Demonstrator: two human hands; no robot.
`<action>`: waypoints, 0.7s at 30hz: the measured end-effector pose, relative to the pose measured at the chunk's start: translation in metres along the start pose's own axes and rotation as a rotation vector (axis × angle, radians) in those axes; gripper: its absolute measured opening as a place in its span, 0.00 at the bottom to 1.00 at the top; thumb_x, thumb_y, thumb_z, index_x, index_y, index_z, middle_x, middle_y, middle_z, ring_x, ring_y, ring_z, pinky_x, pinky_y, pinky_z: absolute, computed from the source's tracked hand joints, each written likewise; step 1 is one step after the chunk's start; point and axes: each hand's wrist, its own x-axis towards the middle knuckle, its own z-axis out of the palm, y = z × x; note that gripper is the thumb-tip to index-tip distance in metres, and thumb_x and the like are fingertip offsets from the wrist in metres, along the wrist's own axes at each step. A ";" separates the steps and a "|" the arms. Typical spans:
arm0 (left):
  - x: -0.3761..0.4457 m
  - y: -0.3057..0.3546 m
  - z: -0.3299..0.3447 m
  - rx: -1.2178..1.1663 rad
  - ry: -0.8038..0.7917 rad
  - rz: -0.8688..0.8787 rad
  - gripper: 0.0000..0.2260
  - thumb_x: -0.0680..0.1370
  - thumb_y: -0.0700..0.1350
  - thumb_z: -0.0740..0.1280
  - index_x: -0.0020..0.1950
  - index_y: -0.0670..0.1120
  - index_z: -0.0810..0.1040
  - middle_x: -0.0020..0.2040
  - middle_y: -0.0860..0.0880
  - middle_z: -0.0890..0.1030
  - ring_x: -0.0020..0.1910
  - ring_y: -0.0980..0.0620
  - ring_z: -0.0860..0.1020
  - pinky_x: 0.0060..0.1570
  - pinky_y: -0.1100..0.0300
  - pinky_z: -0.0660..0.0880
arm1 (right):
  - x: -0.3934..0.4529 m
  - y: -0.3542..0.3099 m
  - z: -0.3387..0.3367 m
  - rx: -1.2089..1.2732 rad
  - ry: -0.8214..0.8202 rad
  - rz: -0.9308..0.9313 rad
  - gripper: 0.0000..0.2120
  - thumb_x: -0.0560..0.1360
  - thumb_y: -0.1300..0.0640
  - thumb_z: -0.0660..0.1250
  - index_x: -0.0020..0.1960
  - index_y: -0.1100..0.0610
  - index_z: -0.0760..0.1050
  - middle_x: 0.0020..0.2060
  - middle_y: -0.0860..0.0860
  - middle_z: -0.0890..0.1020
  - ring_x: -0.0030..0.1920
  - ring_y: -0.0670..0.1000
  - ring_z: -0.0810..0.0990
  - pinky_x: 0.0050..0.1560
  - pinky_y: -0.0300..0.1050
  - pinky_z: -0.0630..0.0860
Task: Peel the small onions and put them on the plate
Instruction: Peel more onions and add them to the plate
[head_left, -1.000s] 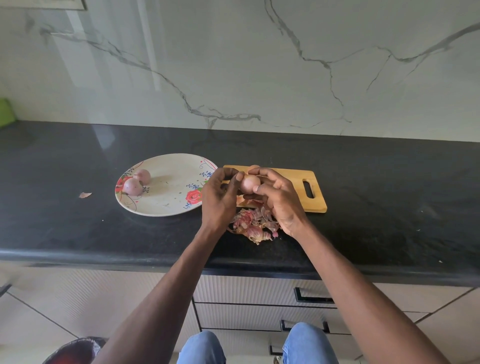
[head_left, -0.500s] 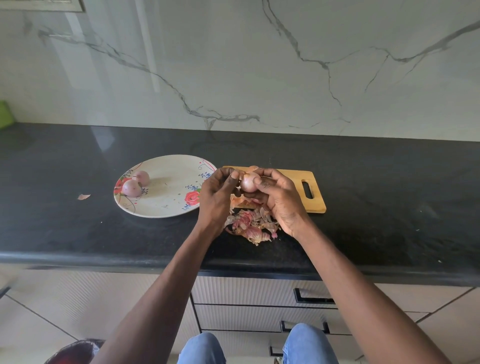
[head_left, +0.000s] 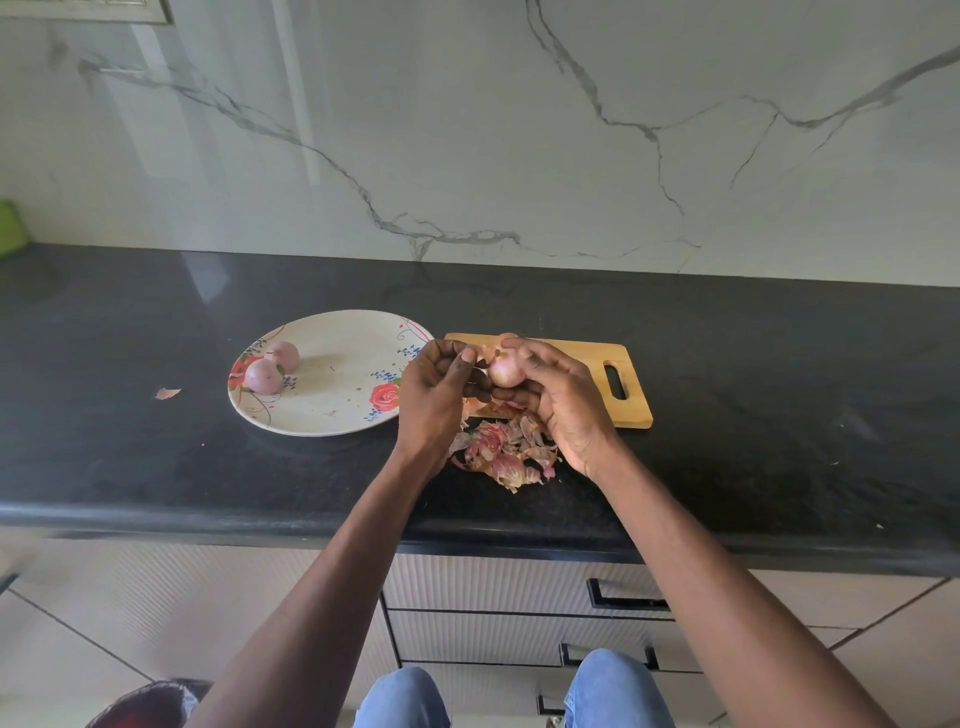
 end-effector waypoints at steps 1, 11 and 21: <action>0.000 0.000 0.000 -0.001 0.000 0.005 0.04 0.84 0.37 0.62 0.52 0.38 0.75 0.40 0.43 0.80 0.34 0.52 0.80 0.35 0.61 0.79 | 0.001 0.001 0.000 -0.029 0.011 -0.008 0.12 0.77 0.60 0.71 0.60 0.60 0.81 0.59 0.59 0.82 0.57 0.58 0.83 0.56 0.52 0.82; -0.001 -0.009 -0.003 0.226 -0.049 0.130 0.10 0.79 0.51 0.70 0.53 0.45 0.83 0.46 0.44 0.84 0.45 0.42 0.83 0.46 0.44 0.80 | -0.002 -0.001 0.000 -0.056 0.028 -0.011 0.17 0.75 0.62 0.73 0.63 0.62 0.78 0.56 0.59 0.84 0.57 0.62 0.84 0.58 0.57 0.81; -0.001 0.001 -0.001 0.028 -0.064 0.031 0.05 0.83 0.38 0.65 0.49 0.40 0.79 0.38 0.47 0.81 0.34 0.53 0.78 0.36 0.60 0.77 | -0.004 -0.011 0.002 0.087 -0.009 0.057 0.09 0.81 0.64 0.62 0.56 0.65 0.78 0.48 0.64 0.83 0.39 0.56 0.84 0.40 0.46 0.83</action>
